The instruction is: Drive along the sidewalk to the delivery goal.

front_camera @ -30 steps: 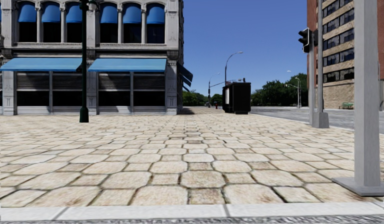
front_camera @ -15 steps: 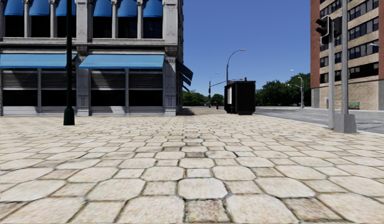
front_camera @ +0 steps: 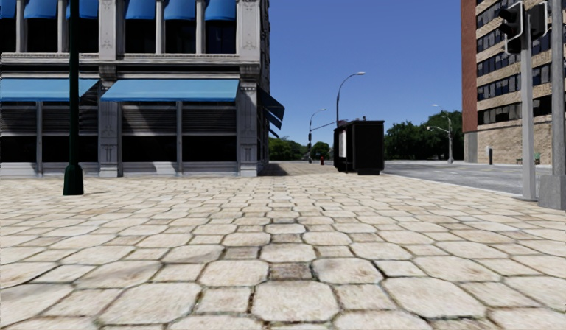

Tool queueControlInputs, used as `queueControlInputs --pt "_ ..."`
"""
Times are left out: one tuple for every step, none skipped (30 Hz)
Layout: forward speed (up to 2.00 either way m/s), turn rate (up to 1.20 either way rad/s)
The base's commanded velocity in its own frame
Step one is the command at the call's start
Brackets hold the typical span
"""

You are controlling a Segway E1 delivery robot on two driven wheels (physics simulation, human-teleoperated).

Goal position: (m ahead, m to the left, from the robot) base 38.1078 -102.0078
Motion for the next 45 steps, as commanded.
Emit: queueControlInputs --pt "2.00 0.00" --pt "2.00 0.00" --pt "2.00 0.00" --pt "2.00 0.00" --pt "2.00 0.00" --pt "2.00 0.00" --pt "2.00 0.00" --pt "2.00 0.00" --pt "2.00 0.00" --pt "2.00 0.00" --pt "2.00 0.00" --pt "2.00 0.00" --pt "2.00 0.00" --pt "2.00 0.00" --pt "2.00 0.00" --pt "2.00 0.00" --pt "2.00 0.00" --pt "2.00 0.00" --pt "2.00 0.00" --pt "2.00 0.00" --pt "2.00 -0.13" --pt "2.00 -0.39" --pt "2.00 -0.39" --pt "2.00 -0.65" --pt "2.00 -0.85" --pt "2.00 -0.94" --pt "2.00 -0.96" --pt "2.00 -0.96" --pt "2.00 -0.97" --pt "2.00 -0.97" --pt "2.00 -0.97" --pt "2.00 -0.63" --pt "2.00 -0.63" --pt "2.00 -0.12" --pt "2.00 -0.03" --pt "2.00 0.00" --pt "2.00 0.00" --pt "2.00 0.00" --pt "2.00 0.00" --pt "2.00 0.00" --pt "2.00 0.00" --pt "2.00 0.00" --pt "2.00 0.00" --pt "2.00 0.00" --pt "2.00 0.00"
